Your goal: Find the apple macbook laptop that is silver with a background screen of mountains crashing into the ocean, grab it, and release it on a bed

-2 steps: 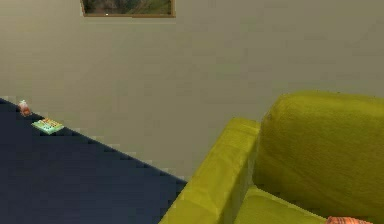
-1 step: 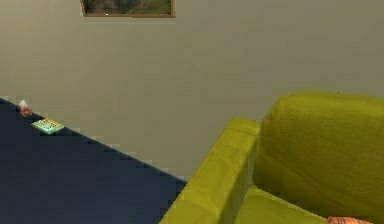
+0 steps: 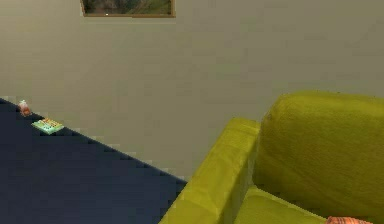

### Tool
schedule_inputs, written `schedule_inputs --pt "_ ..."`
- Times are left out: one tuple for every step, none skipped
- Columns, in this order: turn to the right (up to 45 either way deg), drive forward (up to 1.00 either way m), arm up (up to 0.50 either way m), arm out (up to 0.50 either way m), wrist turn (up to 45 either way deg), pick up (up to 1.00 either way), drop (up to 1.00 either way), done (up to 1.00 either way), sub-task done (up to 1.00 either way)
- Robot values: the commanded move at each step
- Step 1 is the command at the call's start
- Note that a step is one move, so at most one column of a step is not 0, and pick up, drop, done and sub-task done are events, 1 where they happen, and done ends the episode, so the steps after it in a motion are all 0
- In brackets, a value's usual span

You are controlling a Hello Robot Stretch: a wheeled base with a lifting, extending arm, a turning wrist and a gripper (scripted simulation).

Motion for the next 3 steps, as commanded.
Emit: schedule_inputs --pt "0.0 0.0 0.1 0.0 0.0 0.0 0.0 0.0 0.0" --pt "0.0 0.0 0.44 0.0 0.0 0.0 0.0 0.0 0.0" --pt "0.0 0.0 0.0 0.0 -45.0 0.0 0.0 0.0 0.0"
